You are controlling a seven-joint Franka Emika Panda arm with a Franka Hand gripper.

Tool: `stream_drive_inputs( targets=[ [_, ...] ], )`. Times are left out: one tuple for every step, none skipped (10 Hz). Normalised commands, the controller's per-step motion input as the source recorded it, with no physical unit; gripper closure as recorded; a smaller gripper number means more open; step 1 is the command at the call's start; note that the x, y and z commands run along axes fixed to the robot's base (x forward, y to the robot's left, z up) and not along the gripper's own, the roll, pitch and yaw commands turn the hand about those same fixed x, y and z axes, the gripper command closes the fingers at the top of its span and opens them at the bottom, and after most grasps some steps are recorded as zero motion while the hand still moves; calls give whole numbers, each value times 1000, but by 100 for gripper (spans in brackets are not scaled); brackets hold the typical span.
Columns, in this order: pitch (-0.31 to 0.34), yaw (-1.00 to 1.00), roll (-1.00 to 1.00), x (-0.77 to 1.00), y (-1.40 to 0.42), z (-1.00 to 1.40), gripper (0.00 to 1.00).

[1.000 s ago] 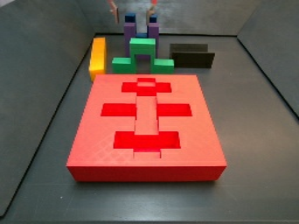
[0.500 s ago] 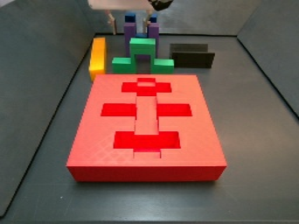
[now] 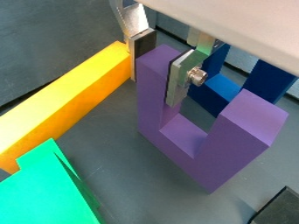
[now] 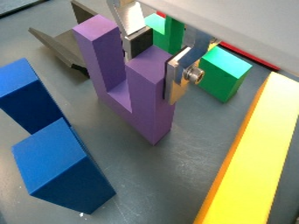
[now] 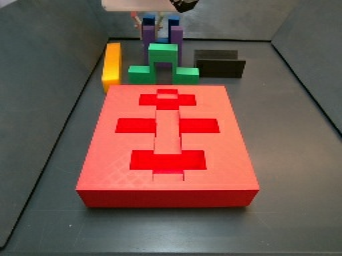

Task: Pick up the purple object. Move up. Move to above the board. Insert the purple object.
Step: Pick up the purple object.

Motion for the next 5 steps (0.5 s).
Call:
stream_drive_inputs(
  targets=[
    [0,0,0,0,0,0,100],
    [0,0,0,0,0,0,100],
    [0,0,0,0,0,0,100],
    [0,0,0,0,0,0,100],
    [0,0,0,0,0,0,100]
  ],
)
